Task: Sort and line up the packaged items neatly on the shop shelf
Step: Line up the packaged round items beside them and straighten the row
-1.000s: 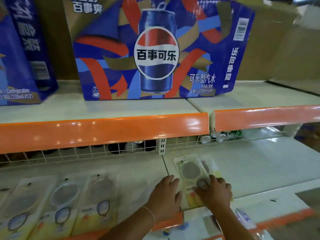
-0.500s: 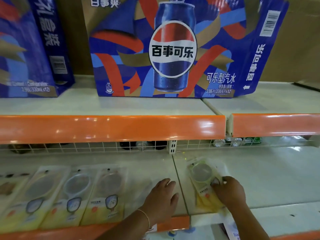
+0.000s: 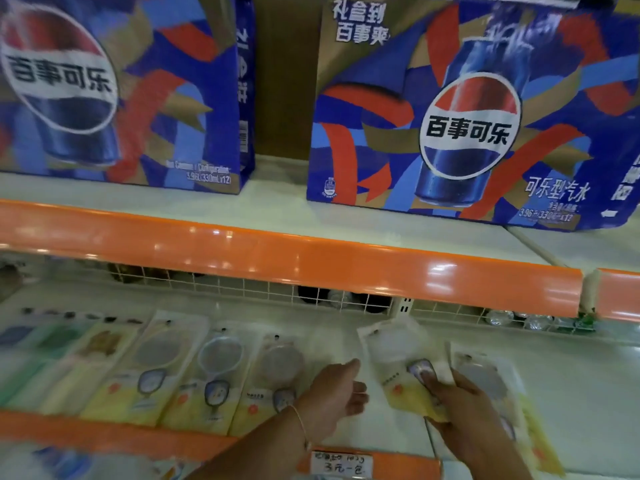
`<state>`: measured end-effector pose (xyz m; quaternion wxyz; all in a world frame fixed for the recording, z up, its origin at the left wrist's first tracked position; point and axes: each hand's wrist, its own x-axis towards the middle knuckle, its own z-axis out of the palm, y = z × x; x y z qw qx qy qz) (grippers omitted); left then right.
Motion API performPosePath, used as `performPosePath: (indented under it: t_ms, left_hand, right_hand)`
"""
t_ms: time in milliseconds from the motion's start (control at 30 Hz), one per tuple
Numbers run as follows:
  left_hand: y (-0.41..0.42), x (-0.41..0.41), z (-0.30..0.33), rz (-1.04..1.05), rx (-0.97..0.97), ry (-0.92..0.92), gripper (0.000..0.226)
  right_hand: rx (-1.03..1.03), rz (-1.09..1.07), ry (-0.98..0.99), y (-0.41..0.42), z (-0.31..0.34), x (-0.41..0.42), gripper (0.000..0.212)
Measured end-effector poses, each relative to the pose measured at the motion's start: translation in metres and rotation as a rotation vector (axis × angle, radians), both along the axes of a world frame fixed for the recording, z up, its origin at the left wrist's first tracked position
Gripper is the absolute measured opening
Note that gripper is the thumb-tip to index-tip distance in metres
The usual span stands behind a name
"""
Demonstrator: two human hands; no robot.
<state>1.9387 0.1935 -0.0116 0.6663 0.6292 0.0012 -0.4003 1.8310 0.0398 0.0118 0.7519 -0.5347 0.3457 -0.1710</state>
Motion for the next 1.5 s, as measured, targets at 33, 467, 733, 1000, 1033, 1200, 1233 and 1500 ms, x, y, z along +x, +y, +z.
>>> performPosePath:
  t_ms: [33, 467, 733, 1000, 1033, 1200, 1233, 1500]
  left_hand:
    - [0.009, 0.004, 0.004, 0.033, -0.075, 0.122, 0.033]
    - [0.147, 0.068, 0.006, 0.37, -0.134, 0.057, 0.035]
    - [0.203, 0.077, -0.012, 0.385, 0.08, -0.218, 0.027]
    - [0.22, 0.066, -0.037, 0.217, 0.248, -0.425, 0.039]
    - [0.217, 0.064, -0.039, 0.203, 0.256, -0.441, 0.041]
    - [0.193, 0.052, -0.026, 0.06, 0.431, -0.787, 0.032]
    - [0.188, 0.05, -0.024, 0.034, 0.42, -0.844, 0.027]
    - [0.133, 0.037, -0.047, -0.349, 0.621, -1.342, 0.048]
  right_hand:
    - [0.013, 0.028, -0.004, 0.012, 0.001, 0.005, 0.02]
    - [-0.186, 0.597, 0.077, 0.152, 0.004, 0.062, 0.026]
    - [-0.086, 0.474, 0.107, 0.212, -0.007, 0.085, 0.017]
    - [-0.306, 0.307, 0.231, 0.233, -0.045, 0.079, 0.014]
    - [-0.344, 0.303, 0.234, 0.232, -0.044, 0.077, 0.015]
    - [-0.464, 0.211, 0.26, 0.197, -0.036, 0.06, 0.013]
    - [-0.484, 0.196, 0.286, 0.182, -0.037, 0.057, 0.016]
    - [-0.457, 0.113, 0.414, 0.08, -0.044, 0.036, 0.02]
